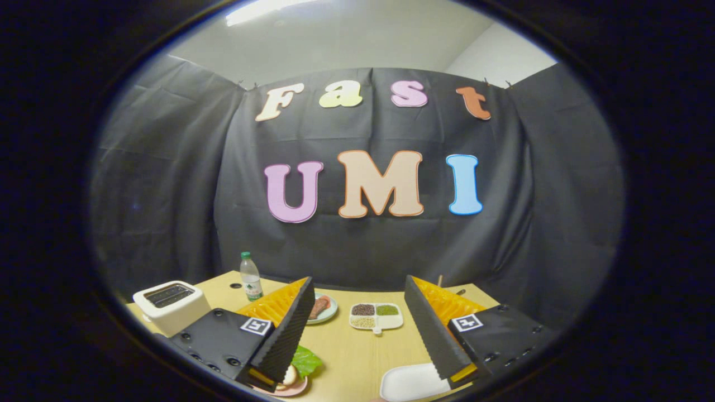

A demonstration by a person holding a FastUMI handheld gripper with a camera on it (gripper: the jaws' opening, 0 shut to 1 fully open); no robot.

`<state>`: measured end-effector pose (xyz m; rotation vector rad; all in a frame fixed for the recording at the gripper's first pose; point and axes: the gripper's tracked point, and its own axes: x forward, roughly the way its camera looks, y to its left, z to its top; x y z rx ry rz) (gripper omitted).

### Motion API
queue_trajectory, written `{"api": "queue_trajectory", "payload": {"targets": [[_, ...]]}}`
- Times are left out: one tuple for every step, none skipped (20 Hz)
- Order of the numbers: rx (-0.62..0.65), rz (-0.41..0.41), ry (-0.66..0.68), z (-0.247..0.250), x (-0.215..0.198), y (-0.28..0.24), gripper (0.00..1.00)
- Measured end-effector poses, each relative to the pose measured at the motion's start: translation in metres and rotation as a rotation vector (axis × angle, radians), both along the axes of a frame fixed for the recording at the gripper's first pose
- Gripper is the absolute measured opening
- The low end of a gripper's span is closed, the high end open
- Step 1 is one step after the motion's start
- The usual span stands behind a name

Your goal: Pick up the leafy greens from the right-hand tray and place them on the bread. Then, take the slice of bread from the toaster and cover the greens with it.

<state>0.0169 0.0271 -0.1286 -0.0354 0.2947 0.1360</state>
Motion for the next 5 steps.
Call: {"api": "queue_trajectory", "payload": {"targets": [[-0.004, 0.001, -0.006, -0.0002, 0.0014, -0.001, 1.0], [-0.005, 0.0, -0.012, 0.0023, 0.002, -0.0017, 1.0], [-0.005, 0.001, -0.017, 0.0034, 0.003, -0.0017, 1.0], [-0.002, 0.001, -0.024, 0.0059, 0.0035, -0.002, 1.0], [-0.001, 0.0, -0.032, 0.0077, 0.0034, -0.0032, 1.0]]}}
